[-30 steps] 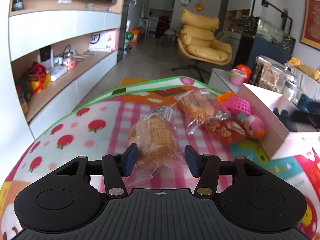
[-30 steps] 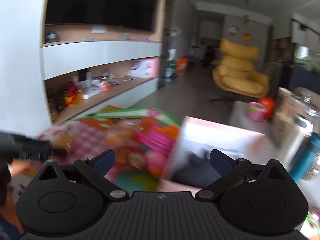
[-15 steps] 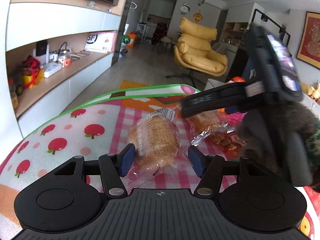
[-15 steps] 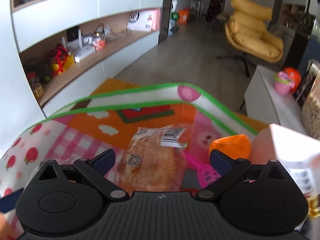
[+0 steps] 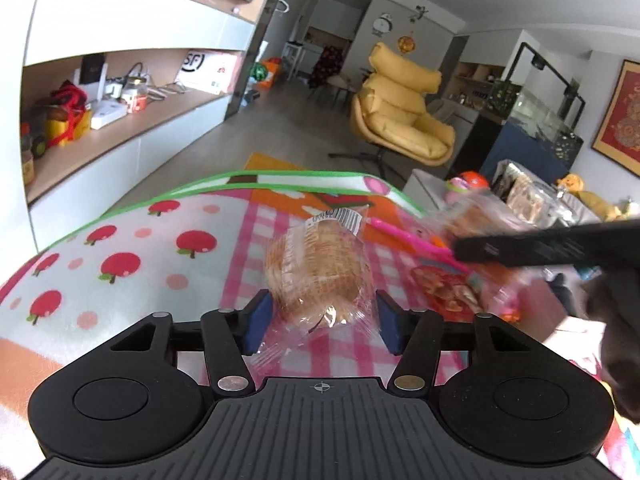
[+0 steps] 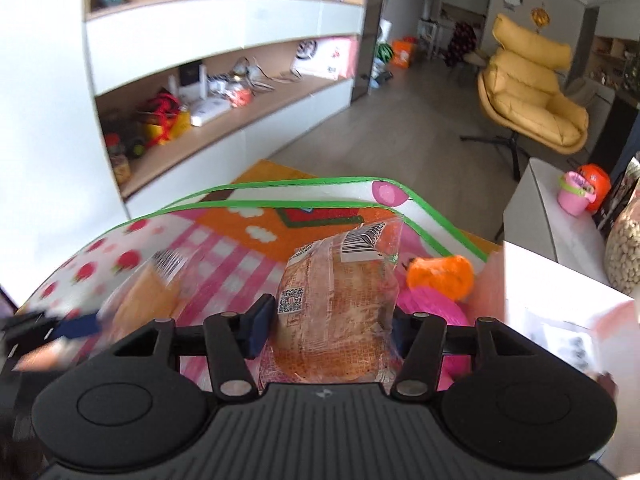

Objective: Organize objects
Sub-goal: 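Grasp a bagged bread roll with the left gripper while the right grasps another bread bag, then lower both bread bags into the pink box and open both grippers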

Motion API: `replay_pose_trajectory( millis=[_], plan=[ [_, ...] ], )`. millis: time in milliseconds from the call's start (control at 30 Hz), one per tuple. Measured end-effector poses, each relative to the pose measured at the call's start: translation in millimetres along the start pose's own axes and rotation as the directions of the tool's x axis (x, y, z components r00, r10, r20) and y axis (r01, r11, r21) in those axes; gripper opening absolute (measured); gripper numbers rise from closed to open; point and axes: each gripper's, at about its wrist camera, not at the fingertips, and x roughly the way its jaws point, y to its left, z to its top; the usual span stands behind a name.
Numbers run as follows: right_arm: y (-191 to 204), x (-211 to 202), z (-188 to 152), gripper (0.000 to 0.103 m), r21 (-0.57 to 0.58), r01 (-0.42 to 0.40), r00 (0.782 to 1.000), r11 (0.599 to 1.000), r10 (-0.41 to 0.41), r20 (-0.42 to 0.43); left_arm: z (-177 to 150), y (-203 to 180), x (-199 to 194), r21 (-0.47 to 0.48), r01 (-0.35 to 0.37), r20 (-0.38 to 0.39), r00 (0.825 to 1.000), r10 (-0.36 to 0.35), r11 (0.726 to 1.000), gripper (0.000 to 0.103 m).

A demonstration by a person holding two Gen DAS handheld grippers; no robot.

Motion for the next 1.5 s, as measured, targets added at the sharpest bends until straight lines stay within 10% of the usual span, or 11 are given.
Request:
replay_pose_trajectory(
  millis=[500,867,1067,1500],
  plan=[
    [-55,-133,-150,0.055,0.082,0.020,1.000,0.996,-0.019,-0.013,-57,-86,-55,0.202,0.168,-0.098,0.984,-0.151,0.965,0.045],
    [-65,-115,-180,0.056,0.147,-0.004,0.999,0.989,0.011,-0.051,-79,-113,-34,0.312,0.126,-0.137,0.987,-0.087,0.942,0.053],
    [-63,-107,-187,0.082,0.134,0.026,0.998,0.991,-0.018,-0.060,-78,-119,-20,0.325,0.116,-0.122,0.989,-0.079,0.939,0.055],
    [-45,-112,-182,0.061,0.001,0.044,0.998,0.999,-0.044,-0.037,-74,-119,-17,0.324,0.102,-0.099,0.992,-0.074,0.940,0.048]
  ],
)
